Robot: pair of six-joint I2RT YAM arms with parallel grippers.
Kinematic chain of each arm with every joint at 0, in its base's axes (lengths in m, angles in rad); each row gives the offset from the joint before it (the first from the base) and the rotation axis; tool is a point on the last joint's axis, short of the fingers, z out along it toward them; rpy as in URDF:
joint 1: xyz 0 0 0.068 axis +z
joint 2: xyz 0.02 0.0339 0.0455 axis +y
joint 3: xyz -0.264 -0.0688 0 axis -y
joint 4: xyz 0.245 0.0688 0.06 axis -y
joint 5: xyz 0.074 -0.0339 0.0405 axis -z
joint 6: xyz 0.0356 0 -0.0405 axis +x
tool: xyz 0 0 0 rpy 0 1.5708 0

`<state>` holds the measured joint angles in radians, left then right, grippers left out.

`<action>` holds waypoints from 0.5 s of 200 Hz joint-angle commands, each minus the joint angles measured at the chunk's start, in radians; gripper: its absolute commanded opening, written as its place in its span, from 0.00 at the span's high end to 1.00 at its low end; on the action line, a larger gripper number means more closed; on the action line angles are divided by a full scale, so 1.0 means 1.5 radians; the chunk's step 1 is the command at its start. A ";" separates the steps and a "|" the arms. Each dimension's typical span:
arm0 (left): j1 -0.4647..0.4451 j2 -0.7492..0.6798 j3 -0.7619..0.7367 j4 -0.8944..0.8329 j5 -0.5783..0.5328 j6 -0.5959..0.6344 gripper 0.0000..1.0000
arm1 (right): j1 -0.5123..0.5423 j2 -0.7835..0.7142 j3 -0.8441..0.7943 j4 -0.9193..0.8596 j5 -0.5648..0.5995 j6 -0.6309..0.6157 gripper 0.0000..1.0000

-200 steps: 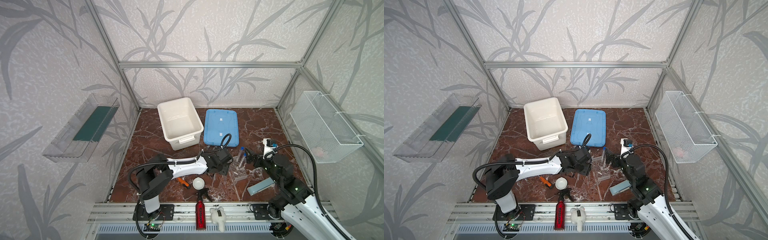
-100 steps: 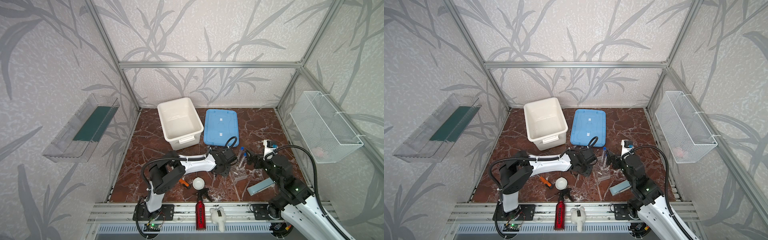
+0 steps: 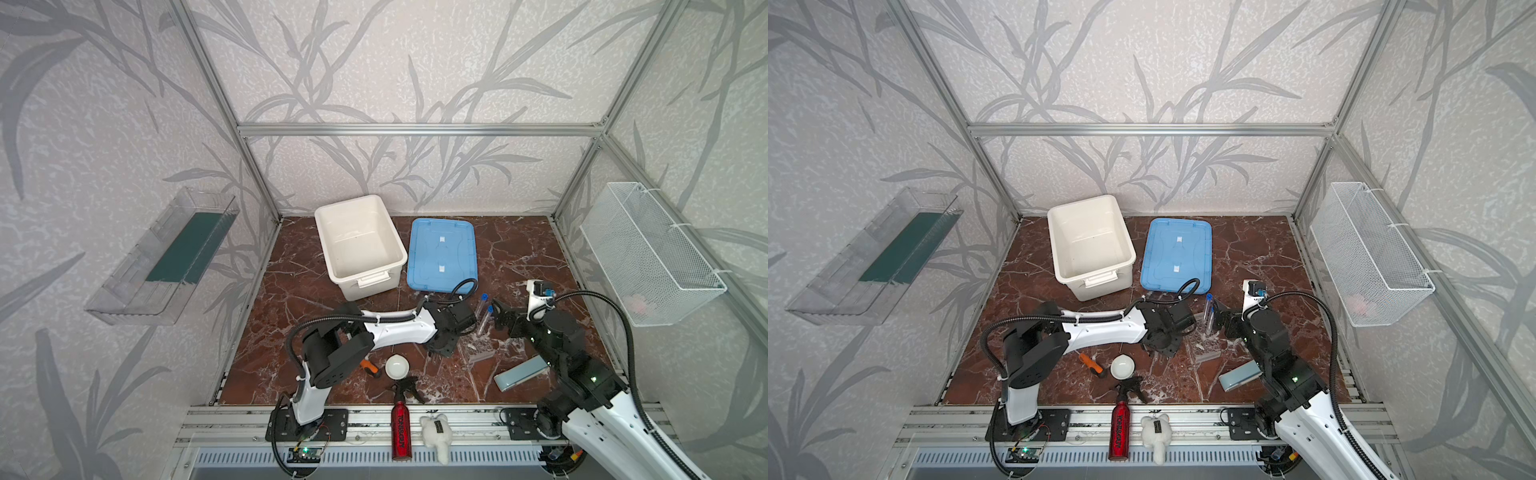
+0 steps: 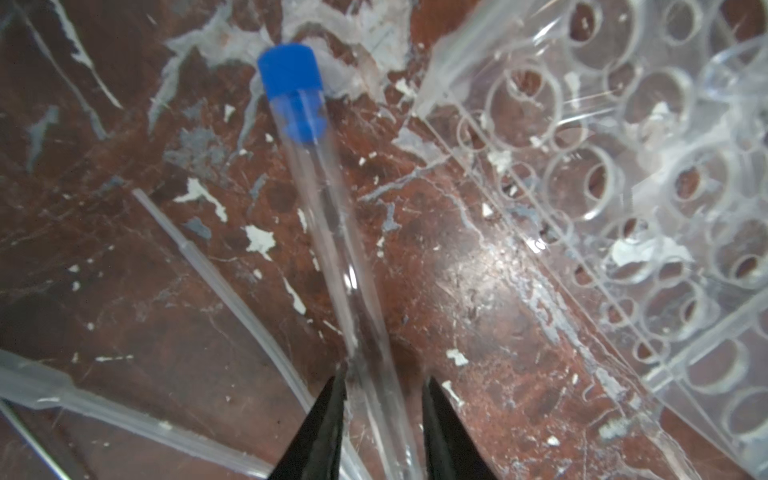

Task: Organize the chemistry lab equipment
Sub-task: 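Close the left gripper on the blue-capped tube lying on the table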

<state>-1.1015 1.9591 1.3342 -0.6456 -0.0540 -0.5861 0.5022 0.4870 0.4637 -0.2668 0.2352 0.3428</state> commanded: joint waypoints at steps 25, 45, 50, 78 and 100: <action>-0.029 0.011 0.008 -0.067 0.007 -0.005 0.69 | 0.002 -0.003 0.005 -0.007 0.009 -0.008 0.01; -0.028 0.025 0.021 -0.077 0.011 -0.003 0.70 | 0.002 -0.010 0.000 -0.008 0.008 -0.002 0.01; -0.028 0.028 0.023 -0.078 0.011 -0.003 0.70 | 0.002 -0.012 0.000 -0.009 0.007 -0.002 0.01; -0.019 0.029 0.024 -0.091 -0.008 -0.023 0.72 | 0.002 -0.024 0.002 -0.018 0.012 -0.005 0.01; -0.008 0.008 0.003 -0.067 -0.015 -0.029 0.77 | 0.002 -0.033 0.001 -0.021 0.014 -0.009 0.01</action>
<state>-1.1320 1.9865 1.3586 -0.7265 -0.0391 -0.6052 0.5022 0.4583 0.4637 -0.2790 0.2363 0.3401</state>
